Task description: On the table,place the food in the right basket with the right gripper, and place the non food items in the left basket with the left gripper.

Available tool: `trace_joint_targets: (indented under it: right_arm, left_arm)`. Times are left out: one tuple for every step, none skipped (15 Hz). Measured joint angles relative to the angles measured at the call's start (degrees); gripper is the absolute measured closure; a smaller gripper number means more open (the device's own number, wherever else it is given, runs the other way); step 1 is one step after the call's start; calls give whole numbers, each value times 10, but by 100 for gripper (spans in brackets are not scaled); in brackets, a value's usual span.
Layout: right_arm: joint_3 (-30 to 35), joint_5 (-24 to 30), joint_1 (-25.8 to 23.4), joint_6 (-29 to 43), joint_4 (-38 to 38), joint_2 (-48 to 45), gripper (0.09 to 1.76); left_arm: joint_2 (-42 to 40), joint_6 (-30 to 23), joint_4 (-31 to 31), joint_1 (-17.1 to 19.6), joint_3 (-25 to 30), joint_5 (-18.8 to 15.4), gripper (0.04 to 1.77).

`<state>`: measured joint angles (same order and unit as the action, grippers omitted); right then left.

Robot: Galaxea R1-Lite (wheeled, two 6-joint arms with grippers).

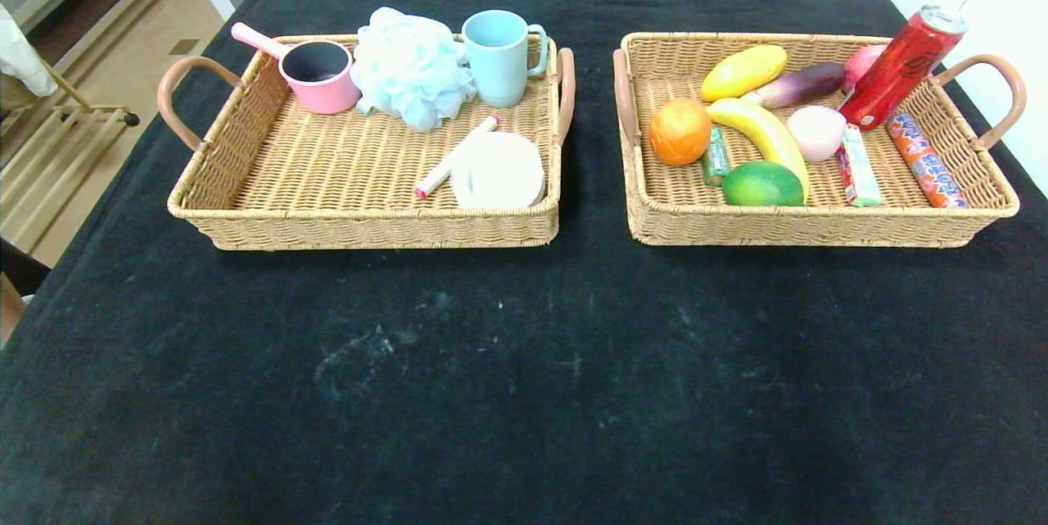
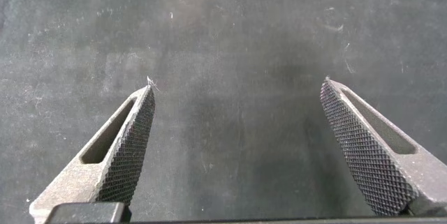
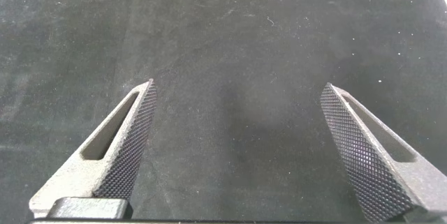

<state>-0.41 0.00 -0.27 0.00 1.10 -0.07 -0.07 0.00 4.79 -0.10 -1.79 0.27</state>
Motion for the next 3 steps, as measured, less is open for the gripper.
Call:
trace_joint_targets:
  right_arm:
    - [0, 0, 0, 0, 0, 0, 14]
    - [0, 0, 0, 0, 0, 0, 14]
    - [0, 0, 0, 0, 0, 0, 14]
  left_arm:
    - [0, 2, 5, 0, 0, 0, 9]
    - [0, 4, 6, 0, -1, 0, 9]
    - [0, 3, 2, 0, -2, 0, 9]
